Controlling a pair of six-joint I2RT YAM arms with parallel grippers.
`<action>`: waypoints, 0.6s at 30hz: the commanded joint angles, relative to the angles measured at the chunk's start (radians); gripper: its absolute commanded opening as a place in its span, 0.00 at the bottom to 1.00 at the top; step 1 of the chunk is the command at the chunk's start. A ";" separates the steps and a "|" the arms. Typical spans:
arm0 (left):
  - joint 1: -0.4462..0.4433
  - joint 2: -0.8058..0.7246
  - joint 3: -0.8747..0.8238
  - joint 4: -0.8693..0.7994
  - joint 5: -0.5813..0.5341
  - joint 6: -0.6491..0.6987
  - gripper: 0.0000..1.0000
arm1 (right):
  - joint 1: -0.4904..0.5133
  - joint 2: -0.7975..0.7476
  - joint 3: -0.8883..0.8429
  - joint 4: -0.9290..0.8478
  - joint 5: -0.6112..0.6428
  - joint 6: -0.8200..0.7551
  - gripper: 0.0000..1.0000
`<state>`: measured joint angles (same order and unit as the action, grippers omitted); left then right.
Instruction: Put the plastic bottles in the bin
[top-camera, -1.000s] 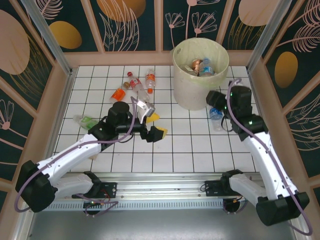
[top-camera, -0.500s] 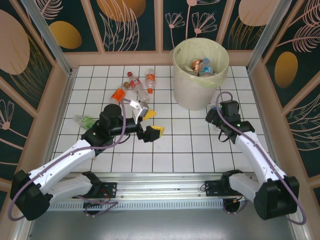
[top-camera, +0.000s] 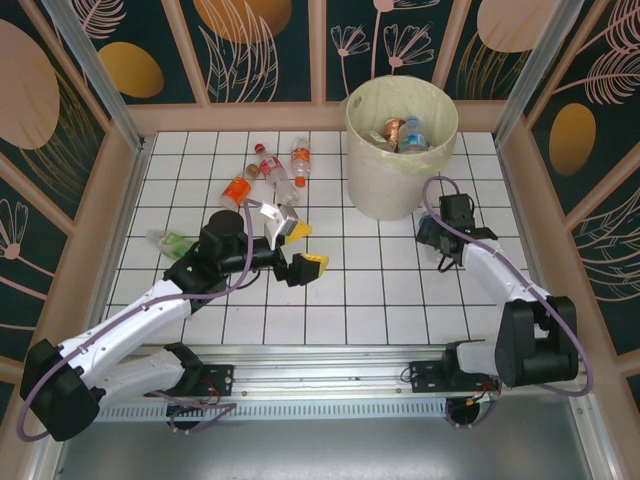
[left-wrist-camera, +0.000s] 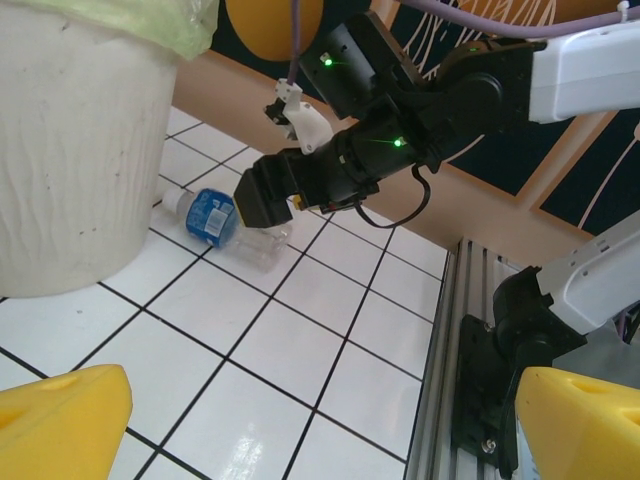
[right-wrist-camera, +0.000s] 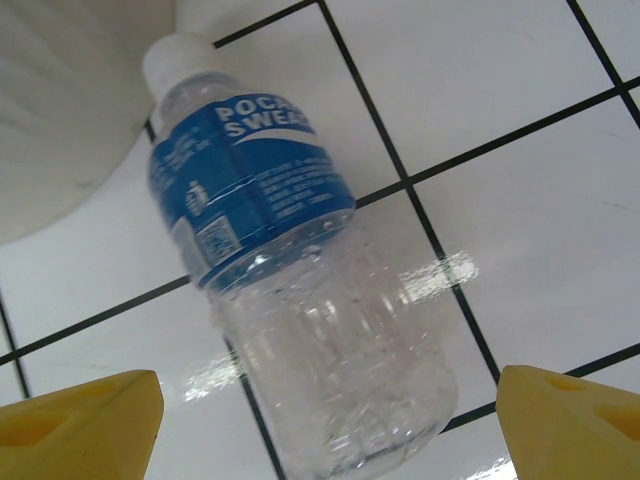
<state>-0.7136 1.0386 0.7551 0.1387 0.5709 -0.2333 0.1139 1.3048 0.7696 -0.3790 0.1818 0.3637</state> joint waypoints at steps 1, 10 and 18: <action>-0.004 -0.003 -0.007 0.041 0.004 -0.001 0.99 | -0.019 0.029 0.022 0.053 -0.021 -0.028 0.86; -0.004 -0.002 -0.004 0.030 -0.002 0.003 0.99 | -0.030 0.152 0.051 0.120 -0.058 -0.053 0.82; -0.004 0.003 0.000 0.018 -0.003 0.005 0.99 | -0.035 0.223 0.055 0.167 -0.062 -0.037 0.78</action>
<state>-0.7136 1.0386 0.7551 0.1383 0.5674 -0.2329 0.0864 1.5024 0.7986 -0.2474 0.1299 0.3271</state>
